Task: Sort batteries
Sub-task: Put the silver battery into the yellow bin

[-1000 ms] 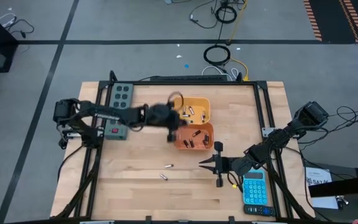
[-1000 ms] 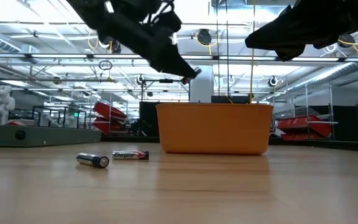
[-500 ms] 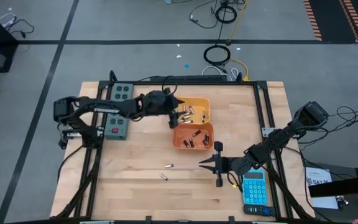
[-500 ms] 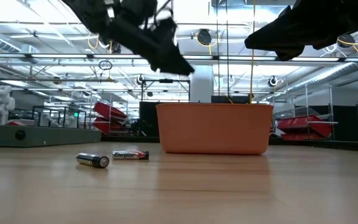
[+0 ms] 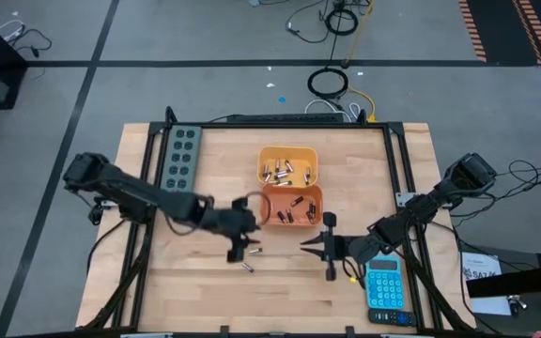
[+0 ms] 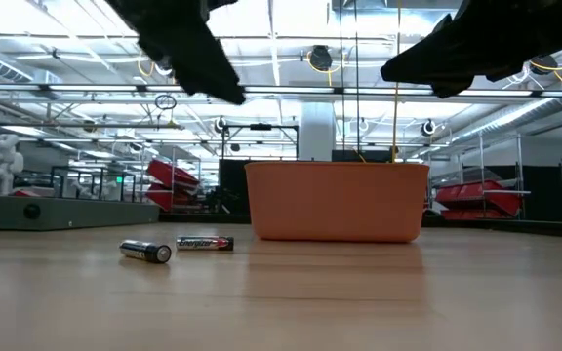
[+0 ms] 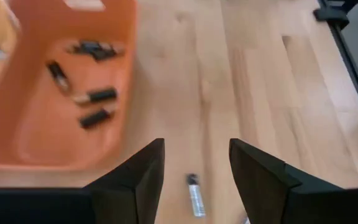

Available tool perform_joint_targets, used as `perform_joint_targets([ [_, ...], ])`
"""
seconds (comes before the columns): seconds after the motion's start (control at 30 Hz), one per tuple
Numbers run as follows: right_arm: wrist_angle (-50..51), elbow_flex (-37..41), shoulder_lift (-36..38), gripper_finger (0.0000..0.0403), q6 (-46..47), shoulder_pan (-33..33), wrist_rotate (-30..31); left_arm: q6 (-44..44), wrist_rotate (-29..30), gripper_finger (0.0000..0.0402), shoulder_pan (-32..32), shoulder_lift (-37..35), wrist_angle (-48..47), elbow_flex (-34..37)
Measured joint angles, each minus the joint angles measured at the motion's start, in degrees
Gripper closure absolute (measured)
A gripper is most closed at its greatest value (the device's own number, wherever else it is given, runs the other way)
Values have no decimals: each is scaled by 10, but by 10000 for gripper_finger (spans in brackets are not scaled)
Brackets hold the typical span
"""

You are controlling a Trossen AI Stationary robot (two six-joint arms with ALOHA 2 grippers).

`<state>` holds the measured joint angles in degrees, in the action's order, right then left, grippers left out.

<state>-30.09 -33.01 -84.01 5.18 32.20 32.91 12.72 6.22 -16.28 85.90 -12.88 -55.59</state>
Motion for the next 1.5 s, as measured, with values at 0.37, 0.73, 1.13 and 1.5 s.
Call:
perform_joint_targets([
  [0.37, -1, 0, 0, 358, 11, -6, -2, 90, 93, 215, -45, 129, 32, 0],
  [0.73, 15, 0, 0, 358, 19, -5, -2, 95, 37, 215, -45, 200, 53, 0],
  [1.13, 16, 0, 0, 358, 16, 1, 1, 103, 31, 378, -44, 231, 42, -2],
  [1.5, 16, 0, 0, 358, 20, 1, 1, 70, 37, 379, -34, 167, 76, 2],
])
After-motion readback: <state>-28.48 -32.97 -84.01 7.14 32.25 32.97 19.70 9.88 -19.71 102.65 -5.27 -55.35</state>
